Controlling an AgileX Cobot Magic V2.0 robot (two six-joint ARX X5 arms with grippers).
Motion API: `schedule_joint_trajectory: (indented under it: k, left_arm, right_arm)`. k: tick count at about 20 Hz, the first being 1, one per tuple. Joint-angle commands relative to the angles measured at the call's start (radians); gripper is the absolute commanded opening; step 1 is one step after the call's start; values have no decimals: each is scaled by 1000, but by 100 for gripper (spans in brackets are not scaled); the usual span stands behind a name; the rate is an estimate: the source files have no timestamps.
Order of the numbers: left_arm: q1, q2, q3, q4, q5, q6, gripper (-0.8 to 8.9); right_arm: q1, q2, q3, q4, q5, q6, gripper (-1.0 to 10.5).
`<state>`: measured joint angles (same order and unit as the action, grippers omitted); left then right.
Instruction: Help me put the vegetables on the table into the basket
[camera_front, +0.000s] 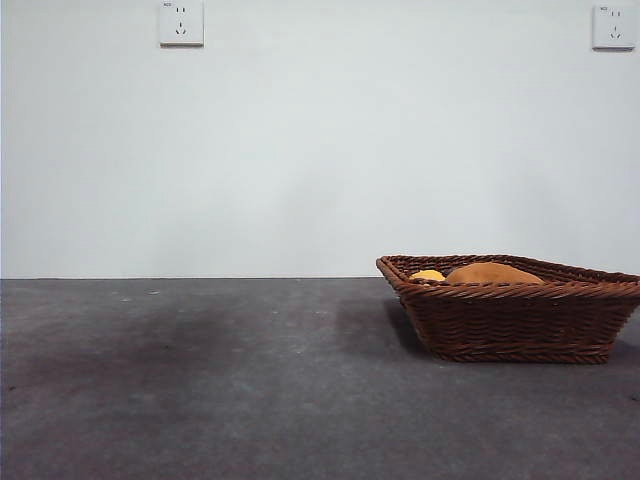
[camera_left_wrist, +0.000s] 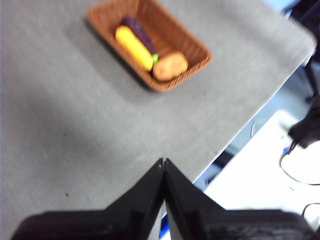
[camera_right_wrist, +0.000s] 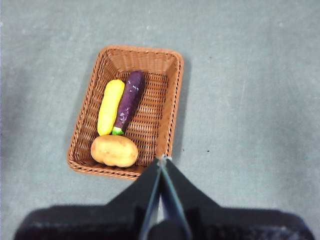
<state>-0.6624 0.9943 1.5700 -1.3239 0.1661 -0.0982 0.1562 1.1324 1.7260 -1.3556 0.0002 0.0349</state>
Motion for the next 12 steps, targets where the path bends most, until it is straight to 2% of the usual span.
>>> schedule_joint_trajectory:
  k: [1,2,3,4,5,6,8,10,12]
  left_arm:
    - [6,64,-5,4,-5,2,-4]
    - [23,83,-5,4,-30,108,-4]
    - [46,92,-5,5,-56,253,-3]
    - [66,98,-5,5,-57,341,-3]
    - [87,98,-6,5,-54,386,-3]
    - [113,90,-14,15,-53,414,-3]
    - [183,30,-109,153,-6,423,-3]
    - [266,-72,-305,414,32,423,-3]
    - [344,-212,-582,735,90,412,-3]
  right_arm:
    - [0,30,-2,-20,2,11,0]
    - [0,46,-2,-20,2,11,0]
    - [0,62,-2,-20,2,11,0]
    - [1,77,-2,-20,1,11,0]
    - [0,93,-2,-20,1,11,0]
    - [0,110,-2,-20,1,11,0]
    - [0,141,-2,-20,1,11,0]
    - [0,168,-2,-20,2,11,0]
    - [0,191,-2,-20,2,11,0]
